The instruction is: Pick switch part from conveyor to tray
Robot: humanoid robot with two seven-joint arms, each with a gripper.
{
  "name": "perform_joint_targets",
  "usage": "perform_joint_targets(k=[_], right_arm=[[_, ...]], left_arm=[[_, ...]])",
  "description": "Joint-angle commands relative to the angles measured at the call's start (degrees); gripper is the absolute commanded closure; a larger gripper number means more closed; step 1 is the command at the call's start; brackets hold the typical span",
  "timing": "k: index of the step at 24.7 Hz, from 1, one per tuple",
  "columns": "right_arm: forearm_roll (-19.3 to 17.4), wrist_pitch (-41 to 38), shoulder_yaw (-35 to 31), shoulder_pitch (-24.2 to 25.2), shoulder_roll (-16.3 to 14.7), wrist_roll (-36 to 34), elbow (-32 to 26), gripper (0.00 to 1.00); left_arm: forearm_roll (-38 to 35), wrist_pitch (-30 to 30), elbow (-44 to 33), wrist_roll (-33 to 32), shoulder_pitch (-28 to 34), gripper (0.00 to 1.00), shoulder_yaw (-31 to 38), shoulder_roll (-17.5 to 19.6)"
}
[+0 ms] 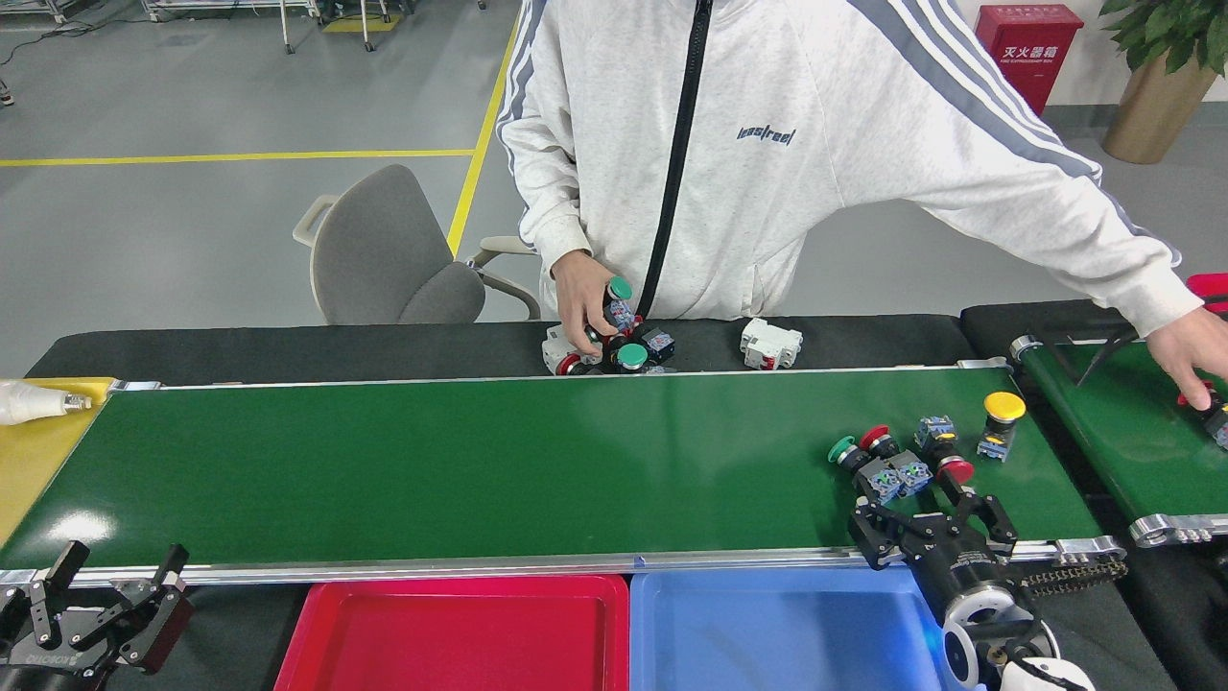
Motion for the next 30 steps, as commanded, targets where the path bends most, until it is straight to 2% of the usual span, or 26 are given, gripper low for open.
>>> perform_joint_targets(k=[1, 7, 8, 9, 10, 11, 14, 15, 19, 22, 23, 25, 27, 29, 30], right_arm=[[-0.08, 0.09, 0.74, -2.09, 0.41, 0.00, 0.31, 0.00], [0.01, 5.10, 6.28, -9.03, 3.49, -0.18, 9.27, 0.01], [0.01, 5.80, 7.07, -9.74, 3.49, -0.18, 9.89, 0.04], [0.01, 5.89, 8.21, -9.91, 3.58, -0.26, 10.24, 0.13], [0.01, 5.54, 9.79, -10.00, 3.14, -0.62, 10.15, 0.33], [0.01, 5.28, 10.67, -10.00, 2.96, -0.97, 10.15, 0.48], [-0.08, 5.01, 11.20, -9.91, 2.70, -1.41, 9.71, 0.77], [-0.08, 4.22, 11.20, -9.74, 2.70, -1.67, 9.27, 0.83], [0.01, -0.44, 11.29, -7.01, 3.05, -2.55, 3.38, 0.87], [0.09, -8.52, 14.71, -3.14, 3.14, -4.48, -4.44, 0.87], [0.09, -11.51, 17.00, -1.91, 3.14, -6.42, -6.99, 0.83], [0.71, -13.62, 23.50, -0.95, 3.40, -8.09, -8.92, 0.70], [1.24, -13.18, 30.36, -0.95, 4.54, -8.53, -8.75, 0.42], [2.12, -12.92, 34.14, -0.77, 5.77, -10.28, -8.75, 0.02], [2.12, -13.18, 35.02, -0.60, 5.95, -10.90, -8.75, 0.01]], left_arm=[[0.06, 0.16, -0.55, 0.27, -0.39, 0.00, 0.10, 0.70], [0.06, 0.16, -0.55, 0.27, -0.48, 0.00, -0.16, 0.70], [0.06, 0.16, -0.55, 0.27, -0.66, 0.00, -0.34, 0.70], [0.06, 0.16, -0.55, 0.27, -0.83, 0.00, -0.34, 0.70], [0.06, 0.16, -0.55, 0.27, -0.83, 0.00, -0.25, 0.70], [0.06, 0.16, -0.55, 0.27, -0.83, 0.00, -0.16, 0.70], [0.06, 0.16, -0.46, 0.27, -0.83, 0.00, 0.10, 0.61], [0.06, 0.16, -0.46, 0.27, -0.83, 0.00, 0.19, 0.61], [0.06, 0.16, -0.46, 0.27, -0.74, 0.00, 0.19, 0.61], [0.15, 0.16, -0.46, 0.27, -0.74, 0.00, 0.19, 0.61], [0.15, 0.16, -0.46, 0.27, -0.74, 0.00, 0.19, 0.61], [0.06, 0.16, -0.46, 0.27, -0.66, 0.00, 0.19, 0.53], [0.06, 0.16, -0.55, 0.27, -0.83, 0.00, -0.16, 0.61], [0.15, 0.07, -0.90, 0.27, -0.83, 0.00, -0.42, 0.44], [0.15, -0.02, -0.90, 0.27, -0.83, 0.00, -0.42, 0.44]])
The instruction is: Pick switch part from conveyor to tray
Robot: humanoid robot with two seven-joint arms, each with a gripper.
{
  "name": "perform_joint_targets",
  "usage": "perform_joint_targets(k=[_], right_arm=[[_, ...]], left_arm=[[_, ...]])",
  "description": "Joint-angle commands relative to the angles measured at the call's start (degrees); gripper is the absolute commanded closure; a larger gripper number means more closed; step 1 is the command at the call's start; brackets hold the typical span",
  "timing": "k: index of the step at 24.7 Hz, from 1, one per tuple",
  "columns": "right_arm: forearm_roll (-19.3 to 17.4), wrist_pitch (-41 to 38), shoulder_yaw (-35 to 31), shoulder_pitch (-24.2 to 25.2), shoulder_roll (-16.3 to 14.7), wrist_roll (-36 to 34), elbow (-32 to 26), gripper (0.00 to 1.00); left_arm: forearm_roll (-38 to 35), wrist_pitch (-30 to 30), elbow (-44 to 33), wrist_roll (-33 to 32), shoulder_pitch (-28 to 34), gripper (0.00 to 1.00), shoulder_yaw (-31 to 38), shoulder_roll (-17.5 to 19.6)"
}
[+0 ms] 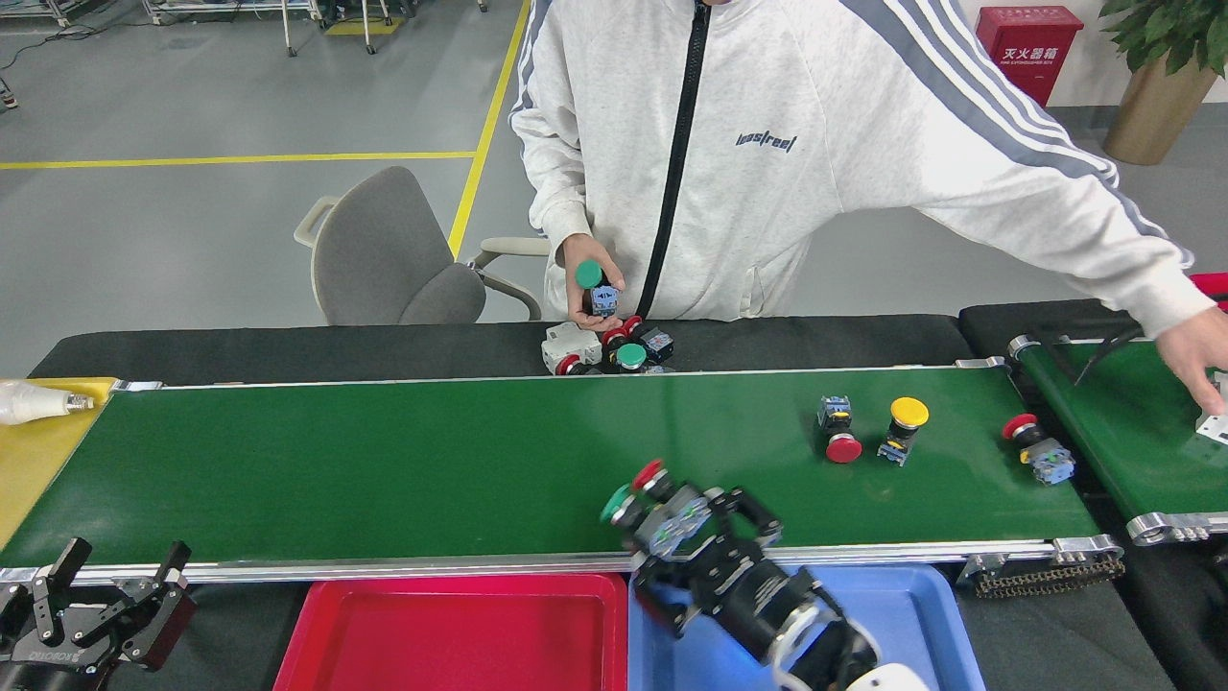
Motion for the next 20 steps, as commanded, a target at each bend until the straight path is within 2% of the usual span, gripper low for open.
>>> perform_joint_targets(k=[1, 6, 8, 9, 11, 14, 15, 18, 20], right_arm=[[0.10, -0.58, 2.26, -0.27, 0.51, -2.12, -0.90, 0.01], [-0.34, -0.06, 2.96, 0.08, 0.51, -2.20, -1.52, 0.01], [-1.04, 1.79, -0.73, 3.07, -0.19, -2.12, -4.59, 0.01], [-1.39, 4.60, -4.59, 6.41, -0.10, -2.03, -6.26, 0.02], [-1.30, 14.96, -12.32, 14.05, 0.78, -2.12, -10.65, 0.03], [-1.39, 31.58, -17.16, 21.17, 1.39, -3.87, -15.32, 0.02], [-1.57, 34.66, -18.30, 23.11, 1.31, -5.46, -16.20, 0.02], [-3.32, 35.54, -22.87, 23.81, 1.13, -5.90, -15.93, 0.02], [-3.76, 35.45, -22.96, 20.83, 0.78, -5.81, -15.14, 0.02]], left_arm=[[0.15, -0.02, -0.62, 0.27, -0.51, 0.00, 0.10, 0.53], [0.15, -0.02, -0.54, 0.27, -0.42, 0.00, 0.45, 0.36], [0.15, -0.02, -0.45, 0.27, -0.24, 0.00, 0.80, 0.36], [0.15, 0.07, -0.36, 0.27, -0.33, 0.00, 0.89, 0.36], [0.15, 0.07, -0.36, 0.27, -0.33, 0.00, 0.89, 0.44], [0.15, 0.07, -0.36, 0.27, -0.33, 0.00, 0.89, 0.44], [0.15, 0.07, -0.45, 0.27, -0.33, 0.00, 0.89, 0.44], [0.15, 0.07, -0.27, 0.27, -0.51, 0.00, 0.89, 0.53], [0.15, 0.07, -0.45, 0.27, -0.59, 0.00, 0.63, 0.36]])
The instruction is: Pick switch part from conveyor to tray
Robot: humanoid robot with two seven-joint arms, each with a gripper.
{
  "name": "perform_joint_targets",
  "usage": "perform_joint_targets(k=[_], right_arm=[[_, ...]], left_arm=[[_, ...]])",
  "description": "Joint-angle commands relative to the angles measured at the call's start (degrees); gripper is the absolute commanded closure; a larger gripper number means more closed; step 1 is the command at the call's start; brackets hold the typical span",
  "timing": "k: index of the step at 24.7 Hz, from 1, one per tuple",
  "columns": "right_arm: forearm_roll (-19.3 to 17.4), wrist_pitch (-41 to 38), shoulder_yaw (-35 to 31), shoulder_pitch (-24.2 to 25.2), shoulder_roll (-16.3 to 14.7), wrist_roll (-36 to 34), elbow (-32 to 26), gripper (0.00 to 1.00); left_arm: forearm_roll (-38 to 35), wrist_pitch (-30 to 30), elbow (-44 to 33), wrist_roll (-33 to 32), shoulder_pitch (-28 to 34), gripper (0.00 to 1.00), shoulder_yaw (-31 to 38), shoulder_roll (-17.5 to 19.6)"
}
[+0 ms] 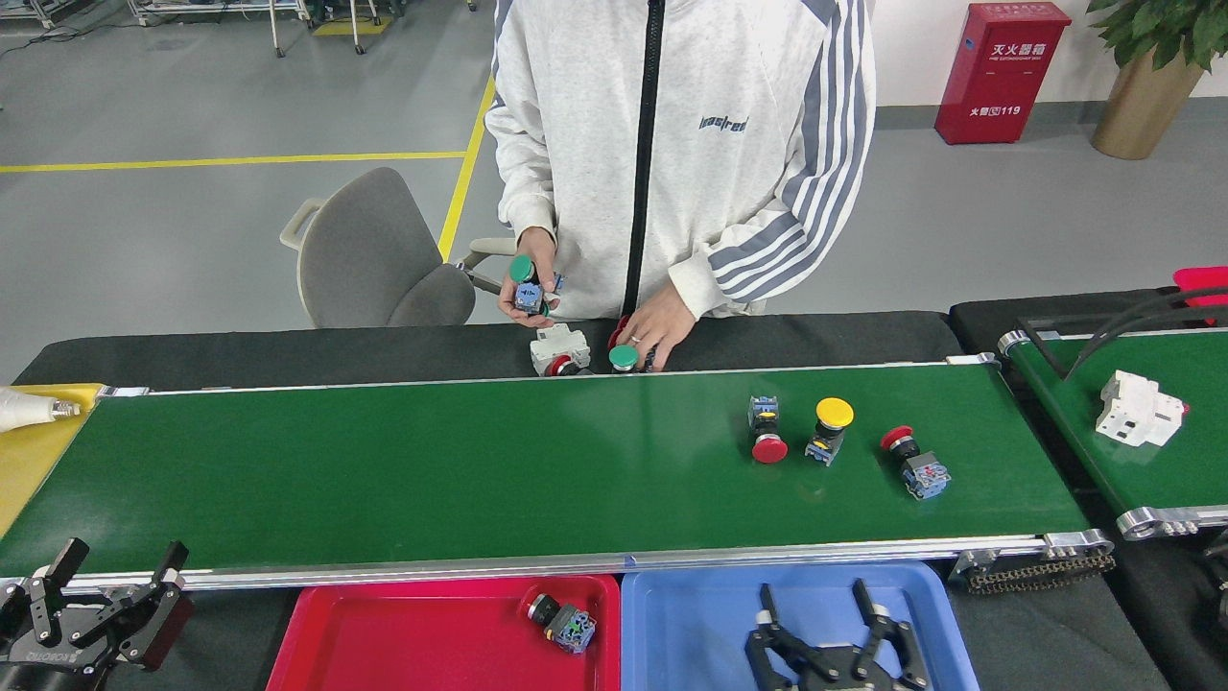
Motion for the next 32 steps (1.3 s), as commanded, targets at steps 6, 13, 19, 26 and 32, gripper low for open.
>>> perform_joint_targets(k=[6, 13, 19, 26, 32], right_arm=[[-0.21, -4.26, 3.29, -16.94, -1.53, 6.66, 9.26, 0.02], [0.05, -8.57, 6.11, -24.95, 0.14, 12.28, 17.79, 0.02], [-0.12, -8.66, 6.20, -29.43, 0.85, 13.51, 22.80, 0.02], [-0.04, -8.75, 8.22, -34.00, 3.40, 13.78, 29.22, 0.06], [-0.04, -8.75, 11.03, -35.41, 3.31, 13.78, 31.07, 0.83]], left_arm=[[0.33, 0.06, -0.57, 0.27, -0.55, 0.00, -0.06, 0.19], [0.33, 0.06, -1.44, 0.27, -0.99, 0.00, -0.06, -0.51], [0.33, -0.03, -1.88, 0.27, -1.43, 0.00, 0.38, 0.11], [-0.11, -0.38, -1.97, 0.27, -1.61, 0.00, -0.50, 0.28], [-0.11, -0.12, -2.24, 0.27, -1.69, 0.00, 0.38, 0.37]])
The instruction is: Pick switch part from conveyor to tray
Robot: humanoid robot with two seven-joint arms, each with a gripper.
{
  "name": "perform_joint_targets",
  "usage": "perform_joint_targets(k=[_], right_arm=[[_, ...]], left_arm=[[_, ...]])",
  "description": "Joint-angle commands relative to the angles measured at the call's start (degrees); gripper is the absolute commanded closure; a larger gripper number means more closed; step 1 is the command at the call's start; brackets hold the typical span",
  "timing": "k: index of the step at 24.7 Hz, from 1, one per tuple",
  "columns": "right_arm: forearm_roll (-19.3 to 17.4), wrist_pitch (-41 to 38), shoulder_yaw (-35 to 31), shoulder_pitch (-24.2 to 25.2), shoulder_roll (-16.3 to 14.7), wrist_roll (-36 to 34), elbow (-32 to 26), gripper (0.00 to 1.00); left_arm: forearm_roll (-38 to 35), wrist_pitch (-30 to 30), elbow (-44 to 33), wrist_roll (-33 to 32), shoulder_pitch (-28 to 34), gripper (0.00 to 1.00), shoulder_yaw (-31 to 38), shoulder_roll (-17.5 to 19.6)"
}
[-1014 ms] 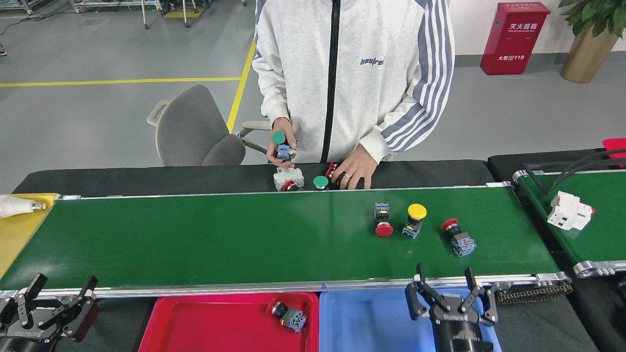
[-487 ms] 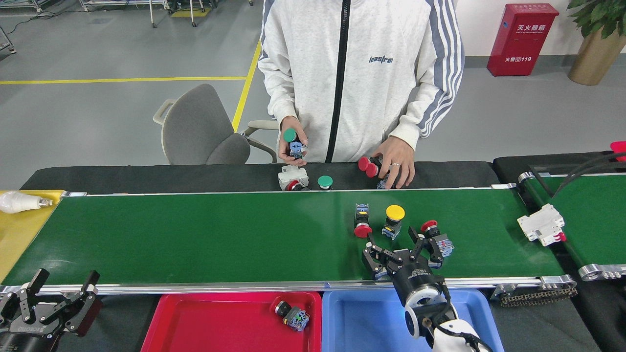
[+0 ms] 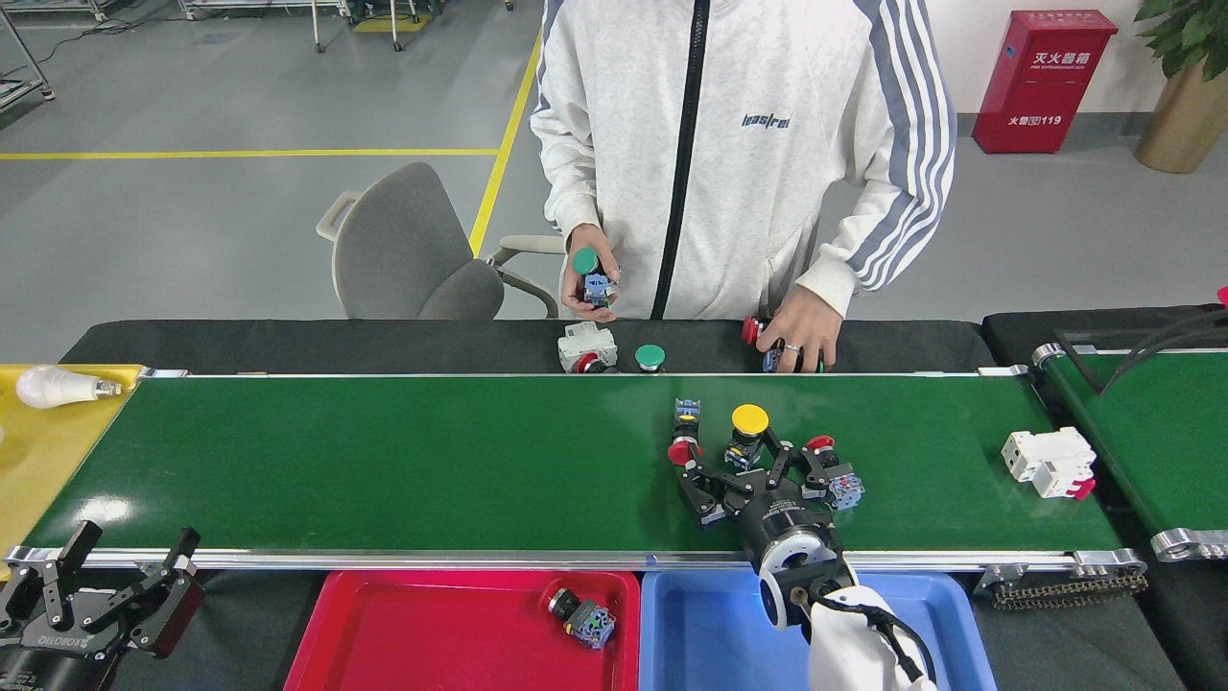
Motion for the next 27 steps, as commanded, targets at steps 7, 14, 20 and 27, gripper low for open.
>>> perform_joint_targets(k=[7, 14, 20, 27], right_arm=[[-0.09, -0.28, 0.96, -0.28, 0.45, -0.39, -4.02, 0.98], [0.17, -2.30, 15.02, 9.48, 0.28, -0.21, -21.34, 0.22], [0.17, -3.27, 20.82, 12.64, -0.07, -0.21, -24.33, 0.00], [0.09, 7.63, 6.85, 23.98, -0.34, -10.06, -26.70, 0.00]], left_arm=[[0.00, 0.30, -0.20, 0.80, -0.28, 0.00, 1.37, 0.65], [0.09, -0.05, -0.64, 0.80, -0.98, 0.00, 0.84, 0.92], [-0.18, -3.48, -0.90, 0.44, -0.54, 0.00, -2.50, 1.00], [-1.23, -3.12, -4.42, -0.52, 1.30, 0.00, -10.14, -2.51]])
